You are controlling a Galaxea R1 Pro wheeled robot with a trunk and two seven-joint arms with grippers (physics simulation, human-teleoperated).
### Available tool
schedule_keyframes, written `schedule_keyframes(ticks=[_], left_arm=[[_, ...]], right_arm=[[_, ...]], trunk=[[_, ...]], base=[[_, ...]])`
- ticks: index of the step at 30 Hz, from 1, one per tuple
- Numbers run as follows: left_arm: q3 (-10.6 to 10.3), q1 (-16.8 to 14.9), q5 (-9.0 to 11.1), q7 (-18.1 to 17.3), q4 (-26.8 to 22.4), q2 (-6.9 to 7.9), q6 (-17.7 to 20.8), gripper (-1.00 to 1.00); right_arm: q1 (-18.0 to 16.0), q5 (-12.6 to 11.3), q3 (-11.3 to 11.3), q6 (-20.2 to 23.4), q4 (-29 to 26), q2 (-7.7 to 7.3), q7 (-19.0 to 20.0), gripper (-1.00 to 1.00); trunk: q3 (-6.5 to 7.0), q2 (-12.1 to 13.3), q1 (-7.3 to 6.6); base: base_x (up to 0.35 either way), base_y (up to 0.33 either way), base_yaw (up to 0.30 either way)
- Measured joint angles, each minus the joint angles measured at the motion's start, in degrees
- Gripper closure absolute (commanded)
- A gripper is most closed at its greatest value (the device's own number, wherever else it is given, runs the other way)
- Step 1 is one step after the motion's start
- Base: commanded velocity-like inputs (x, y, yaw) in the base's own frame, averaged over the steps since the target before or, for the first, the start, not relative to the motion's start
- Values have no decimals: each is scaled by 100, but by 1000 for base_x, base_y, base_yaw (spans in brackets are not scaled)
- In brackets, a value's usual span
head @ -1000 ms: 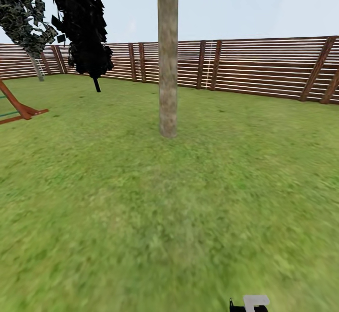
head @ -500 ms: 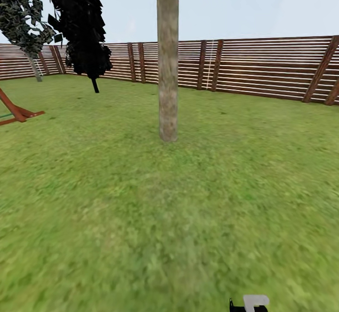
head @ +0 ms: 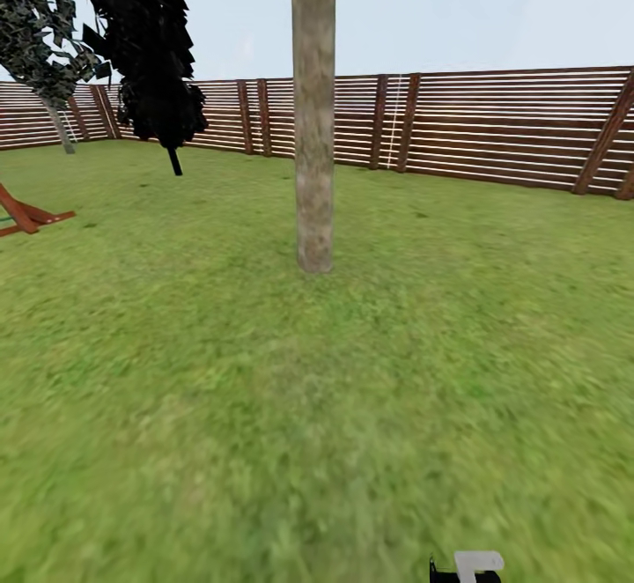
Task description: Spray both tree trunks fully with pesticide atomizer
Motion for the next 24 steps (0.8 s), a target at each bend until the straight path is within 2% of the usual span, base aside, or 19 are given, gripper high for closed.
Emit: schedule_keyframes(ticks=[24], left_arm=[[0, 0, 0, -2, 0, 0, 0, 100]], right_arm=[[0, 0, -1, 0, 2, 0, 0, -100]], trunk=[[0, 0, 0]], base=[[339, 0, 0]])
